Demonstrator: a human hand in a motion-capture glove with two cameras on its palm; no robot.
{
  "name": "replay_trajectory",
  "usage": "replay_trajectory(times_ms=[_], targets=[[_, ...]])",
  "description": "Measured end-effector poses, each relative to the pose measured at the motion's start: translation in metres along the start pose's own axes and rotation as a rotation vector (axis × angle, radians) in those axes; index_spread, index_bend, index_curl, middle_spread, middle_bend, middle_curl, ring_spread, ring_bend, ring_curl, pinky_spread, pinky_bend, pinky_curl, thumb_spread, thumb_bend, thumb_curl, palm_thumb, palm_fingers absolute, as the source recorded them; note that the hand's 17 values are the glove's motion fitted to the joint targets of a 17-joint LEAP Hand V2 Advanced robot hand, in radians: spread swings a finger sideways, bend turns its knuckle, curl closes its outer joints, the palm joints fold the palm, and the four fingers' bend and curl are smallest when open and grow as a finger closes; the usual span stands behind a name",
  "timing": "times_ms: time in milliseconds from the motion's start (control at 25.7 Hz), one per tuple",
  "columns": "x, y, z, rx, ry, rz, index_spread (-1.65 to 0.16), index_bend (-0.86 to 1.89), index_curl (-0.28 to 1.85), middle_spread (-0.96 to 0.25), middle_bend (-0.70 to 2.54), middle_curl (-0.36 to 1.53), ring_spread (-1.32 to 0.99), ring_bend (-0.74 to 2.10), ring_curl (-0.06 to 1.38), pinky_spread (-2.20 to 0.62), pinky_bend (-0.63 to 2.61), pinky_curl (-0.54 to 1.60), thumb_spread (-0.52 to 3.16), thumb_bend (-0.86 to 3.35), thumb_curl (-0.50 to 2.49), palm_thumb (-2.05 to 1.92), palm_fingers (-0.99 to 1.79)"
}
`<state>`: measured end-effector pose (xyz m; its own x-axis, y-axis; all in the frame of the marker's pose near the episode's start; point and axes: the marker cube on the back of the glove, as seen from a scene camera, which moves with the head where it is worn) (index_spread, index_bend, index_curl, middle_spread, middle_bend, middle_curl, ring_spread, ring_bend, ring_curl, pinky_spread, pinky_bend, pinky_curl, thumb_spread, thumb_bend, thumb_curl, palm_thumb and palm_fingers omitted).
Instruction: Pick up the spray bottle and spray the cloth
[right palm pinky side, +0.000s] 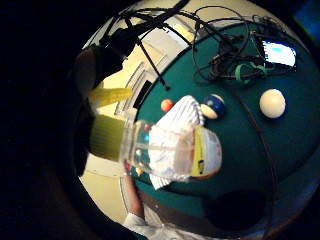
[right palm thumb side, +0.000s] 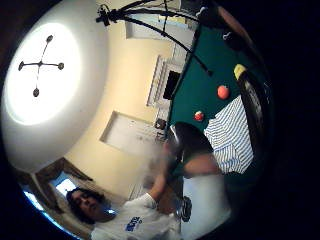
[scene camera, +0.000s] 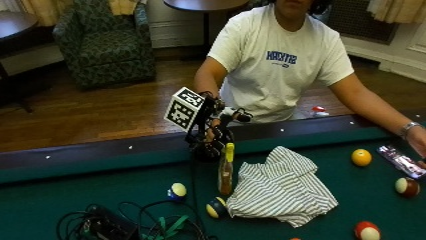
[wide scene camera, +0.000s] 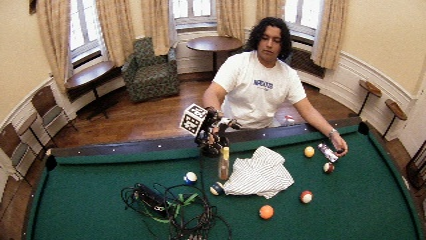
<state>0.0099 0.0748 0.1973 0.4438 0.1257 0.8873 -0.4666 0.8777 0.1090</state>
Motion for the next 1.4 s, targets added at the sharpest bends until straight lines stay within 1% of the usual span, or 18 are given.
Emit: replay_trajectory(times_ms=[117,273,1129,1402], targets=[[0.002,0.014,0.035,0.027,-0.002,0.030,-0.38,0.09,0.21,-0.12,0.31,0.36,-0.09,0.45,0.34,0.14,0.35,0.34,1.05,-0.01,0.36,0.69,0.64],[0.014,0.019,0.046,0.008,-0.003,0.059,-0.38,0.08,0.20,-0.12,0.30,0.36,-0.10,0.46,0.34,0.14,0.36,0.34,1.02,-0.02,0.36,0.70,0.62],[0.058,0.032,0.062,-0.012,-0.033,0.143,-0.40,0.09,0.17,-0.15,0.26,0.38,-0.13,0.50,0.35,0.12,0.38,0.36,0.96,-0.04,0.35,0.68,0.62],[0.065,0.033,0.064,-0.021,-0.107,0.189,-0.39,0.08,0.17,-0.15,0.26,0.38,-0.14,0.52,0.36,0.12,0.38,0.36,0.95,-0.03,0.35,0.67,0.62]])
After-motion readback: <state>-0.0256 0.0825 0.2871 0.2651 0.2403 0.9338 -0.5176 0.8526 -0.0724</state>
